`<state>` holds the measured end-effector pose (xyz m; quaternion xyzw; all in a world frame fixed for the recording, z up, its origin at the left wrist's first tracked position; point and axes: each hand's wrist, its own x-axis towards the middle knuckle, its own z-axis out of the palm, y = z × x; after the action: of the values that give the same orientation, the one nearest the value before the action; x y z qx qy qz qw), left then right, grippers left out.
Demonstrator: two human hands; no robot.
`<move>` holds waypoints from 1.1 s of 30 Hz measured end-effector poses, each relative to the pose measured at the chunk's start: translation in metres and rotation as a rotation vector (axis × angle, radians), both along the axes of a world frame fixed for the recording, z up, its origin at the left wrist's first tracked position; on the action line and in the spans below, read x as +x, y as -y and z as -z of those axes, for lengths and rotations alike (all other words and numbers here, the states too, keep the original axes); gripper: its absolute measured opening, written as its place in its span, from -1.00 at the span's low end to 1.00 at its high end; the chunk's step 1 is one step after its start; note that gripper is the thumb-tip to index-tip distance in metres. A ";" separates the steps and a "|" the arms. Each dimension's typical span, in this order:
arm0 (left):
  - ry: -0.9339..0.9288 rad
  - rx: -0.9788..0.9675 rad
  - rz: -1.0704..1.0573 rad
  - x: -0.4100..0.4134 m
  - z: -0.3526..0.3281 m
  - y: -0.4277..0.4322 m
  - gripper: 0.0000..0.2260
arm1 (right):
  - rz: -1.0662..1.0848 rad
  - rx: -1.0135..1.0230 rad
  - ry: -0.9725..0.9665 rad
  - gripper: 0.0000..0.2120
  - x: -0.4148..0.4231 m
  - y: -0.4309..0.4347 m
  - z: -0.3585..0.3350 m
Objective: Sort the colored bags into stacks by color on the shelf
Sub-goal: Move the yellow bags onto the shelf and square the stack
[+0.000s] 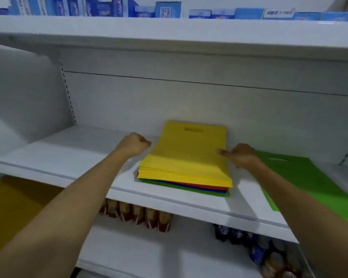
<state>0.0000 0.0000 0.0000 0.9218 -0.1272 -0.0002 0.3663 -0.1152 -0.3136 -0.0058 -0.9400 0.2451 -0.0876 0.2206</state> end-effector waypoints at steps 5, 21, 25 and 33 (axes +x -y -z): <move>-0.160 -0.147 0.082 0.015 0.032 0.017 -0.66 | 0.057 0.260 0.128 -0.59 0.015 -0.005 0.027; -0.116 -0.522 0.094 0.019 0.068 0.021 -0.61 | 0.149 0.106 0.393 -0.83 0.018 -0.021 0.043; -0.149 -0.515 0.112 0.023 0.068 0.020 -0.63 | 0.124 -0.079 0.354 -0.71 0.011 -0.030 0.032; 0.002 -0.211 0.216 0.035 0.052 0.022 -0.34 | -0.060 -0.047 0.695 -0.82 0.003 -0.047 0.007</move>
<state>0.0354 -0.0216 -0.0521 0.8591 -0.2252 -0.0253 0.4589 -0.1123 -0.2667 -0.0129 -0.8657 0.1254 -0.4013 0.2717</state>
